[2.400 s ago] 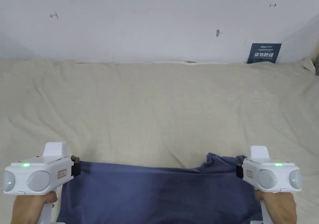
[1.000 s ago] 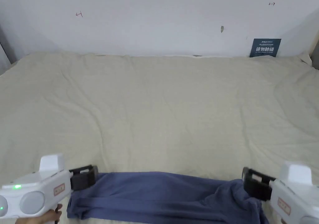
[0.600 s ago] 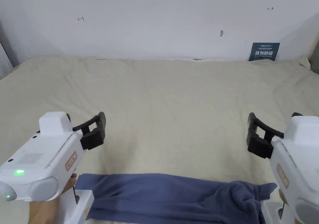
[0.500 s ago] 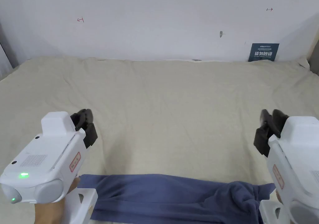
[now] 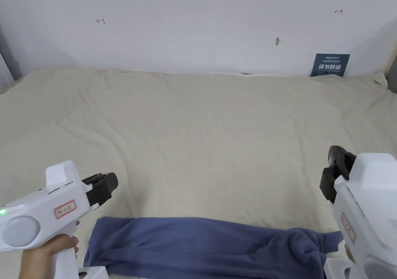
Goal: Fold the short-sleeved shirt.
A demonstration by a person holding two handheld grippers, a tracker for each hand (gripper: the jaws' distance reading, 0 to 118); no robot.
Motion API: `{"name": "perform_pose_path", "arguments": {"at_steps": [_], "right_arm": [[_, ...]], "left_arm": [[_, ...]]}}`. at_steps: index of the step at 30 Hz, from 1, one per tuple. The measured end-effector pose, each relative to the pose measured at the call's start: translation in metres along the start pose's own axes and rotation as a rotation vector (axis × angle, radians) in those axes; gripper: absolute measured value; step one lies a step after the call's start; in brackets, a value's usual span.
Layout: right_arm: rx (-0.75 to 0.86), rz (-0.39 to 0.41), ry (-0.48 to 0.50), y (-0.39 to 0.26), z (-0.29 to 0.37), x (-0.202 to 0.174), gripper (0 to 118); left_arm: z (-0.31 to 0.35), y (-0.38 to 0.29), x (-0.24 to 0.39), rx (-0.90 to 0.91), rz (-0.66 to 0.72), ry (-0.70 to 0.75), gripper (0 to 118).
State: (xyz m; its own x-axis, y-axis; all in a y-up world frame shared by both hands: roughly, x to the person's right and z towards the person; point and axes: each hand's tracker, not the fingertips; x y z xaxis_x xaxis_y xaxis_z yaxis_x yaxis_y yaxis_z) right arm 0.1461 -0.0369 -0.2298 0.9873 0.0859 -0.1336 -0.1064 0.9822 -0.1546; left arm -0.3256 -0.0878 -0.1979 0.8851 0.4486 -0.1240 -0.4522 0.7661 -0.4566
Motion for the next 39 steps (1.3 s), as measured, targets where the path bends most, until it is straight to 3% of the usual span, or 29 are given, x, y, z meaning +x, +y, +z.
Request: {"name": "perform_pose_path", "arguments": {"at_steps": [4, 8, 10, 11, 12, 13, 14, 16, 21, 25, 28, 30, 33, 36, 39], "right_arm": [[-0.026, -0.001, 0.010, 0.001, 0.001, -0.013, 1], [-0.056, 0.016, 0.017, -0.001, -0.002, -0.023, 1], [-0.072, 0.013, 0.019, -0.005, -0.006, -0.024, 1], [-0.078, 0.011, 0.018, -0.007, -0.009, -0.023, 1], [-0.086, 0.011, 0.017, -0.008, -0.010, -0.024, 1], [-0.092, 0.013, 0.015, -0.008, -0.011, -0.026, 1], [-0.097, 0.015, 0.012, -0.011, -0.013, -0.025, 1], [-0.108, 0.017, 0.008, -0.016, -0.020, -0.018, 1], [-0.133, 0.023, 0.002, -0.023, -0.030, -0.014, 1], [-0.148, 0.026, 0.000, -0.025, -0.032, -0.012, 2], [-0.144, 0.019, 0.004, -0.025, -0.031, -0.011, 2], [-0.141, 0.016, 0.005, -0.025, -0.032, -0.010, 2], [-0.139, 0.011, 0.005, -0.024, -0.031, -0.007, 2], [-0.131, 0.007, 0.006, -0.022, -0.029, -0.005, 2], [-0.119, 0.004, 0.009, -0.018, -0.027, -0.003, 2]], "left_arm": [[-0.013, -0.008, -0.045, -0.214, 0.097, -0.030, 1], [-0.024, -0.021, -0.088, -0.296, 0.202, -0.025, 4], [-0.032, -0.029, -0.101, -0.348, 0.198, -0.011, 24], [-0.037, -0.032, -0.108, -0.366, 0.196, -0.005, 45], [-0.042, -0.037, -0.115, -0.406, 0.216, -0.007, 75], [-0.047, -0.039, -0.121, -0.427, 0.232, 0.003, 93], [-0.052, -0.043, -0.127, -0.449, 0.247, -0.003, 104], [-0.059, -0.049, -0.132, -0.453, 0.256, 0.001, 107], [-0.071, -0.057, -0.135, -0.467, 0.260, -0.004, 102], [-0.079, -0.061, -0.130, -0.473, 0.189, 0.071, 66], [-0.077, -0.064, -0.125, -0.466, 0.150, 0.129, 23], [-0.083, -0.061, -0.140, -0.467, 0.167, 0.103, 13], [-0.082, -0.060, -0.132, -0.455, 0.176, 0.104, 6], [-0.072, -0.053, -0.118, -0.415, 0.048, 0.127, 5], [-0.053, -0.037, -0.108, -0.356, 0.021, 0.129, 5]]}}
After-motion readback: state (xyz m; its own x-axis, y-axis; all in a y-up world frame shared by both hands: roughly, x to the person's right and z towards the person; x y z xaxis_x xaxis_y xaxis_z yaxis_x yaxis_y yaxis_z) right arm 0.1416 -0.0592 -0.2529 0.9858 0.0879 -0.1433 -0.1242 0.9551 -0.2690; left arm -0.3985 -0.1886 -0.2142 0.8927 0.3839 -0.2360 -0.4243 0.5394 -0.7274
